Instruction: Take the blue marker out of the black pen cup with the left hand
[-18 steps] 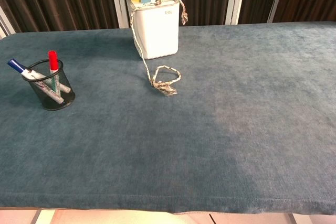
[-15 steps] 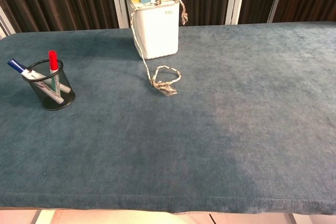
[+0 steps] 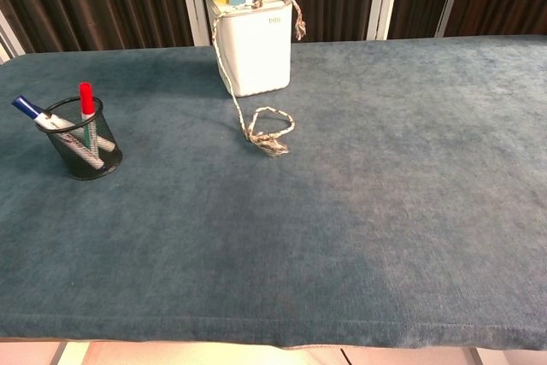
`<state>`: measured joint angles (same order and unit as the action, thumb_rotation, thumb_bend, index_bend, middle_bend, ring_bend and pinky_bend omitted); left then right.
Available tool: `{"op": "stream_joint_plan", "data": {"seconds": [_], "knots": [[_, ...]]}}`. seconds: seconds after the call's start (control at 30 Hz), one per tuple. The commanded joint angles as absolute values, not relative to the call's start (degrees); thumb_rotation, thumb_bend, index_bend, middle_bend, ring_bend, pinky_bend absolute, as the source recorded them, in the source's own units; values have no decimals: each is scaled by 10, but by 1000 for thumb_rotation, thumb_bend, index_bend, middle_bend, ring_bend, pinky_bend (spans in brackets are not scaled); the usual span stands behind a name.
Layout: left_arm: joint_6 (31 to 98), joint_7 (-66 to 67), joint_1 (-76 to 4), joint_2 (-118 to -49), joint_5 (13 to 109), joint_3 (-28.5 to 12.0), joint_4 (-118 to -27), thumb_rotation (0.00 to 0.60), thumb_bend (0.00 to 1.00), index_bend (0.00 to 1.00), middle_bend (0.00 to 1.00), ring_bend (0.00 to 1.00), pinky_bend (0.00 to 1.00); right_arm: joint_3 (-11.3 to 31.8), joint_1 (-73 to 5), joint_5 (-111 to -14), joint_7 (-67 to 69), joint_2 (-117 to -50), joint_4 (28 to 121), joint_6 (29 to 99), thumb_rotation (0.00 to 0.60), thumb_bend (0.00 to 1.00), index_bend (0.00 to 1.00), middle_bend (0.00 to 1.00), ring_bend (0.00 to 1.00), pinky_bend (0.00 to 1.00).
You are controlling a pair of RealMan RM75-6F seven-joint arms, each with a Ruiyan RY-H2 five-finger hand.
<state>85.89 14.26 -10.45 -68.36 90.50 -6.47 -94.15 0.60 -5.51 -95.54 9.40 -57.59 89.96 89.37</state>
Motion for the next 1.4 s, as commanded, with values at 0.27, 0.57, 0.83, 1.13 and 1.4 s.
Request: {"op": "stream_joint_plan", "data": {"seconds": [0.27,0.57,0.83,1.13,1.4], "knots": [[726,260,-240,-797,844,-129,-829,600,371,335,271,217,249,6,-60,-956,83,-568,914,882,600,50,0,87,0,95],[718,304,-265,-832,820,-128,-789,600,309,365,308,258,273,7,-65,-952,81,-567,916,872,600,50,0,88,0,95],[714,317,-261,-825,799,-114,-775,600,305,429,356,302,284,6,-64,-950,80,-570,915,870,600,50,0,87,0,95],[717,286,-264,-827,789,-111,-754,600,330,474,404,327,299,6,-63,-950,78,-570,917,871,600,50,0,88,0,95],[714,287,-273,-829,784,-109,-744,600,393,516,460,356,312,5,-60,-947,79,-569,916,872,600,50,0,88,0,95]]}}
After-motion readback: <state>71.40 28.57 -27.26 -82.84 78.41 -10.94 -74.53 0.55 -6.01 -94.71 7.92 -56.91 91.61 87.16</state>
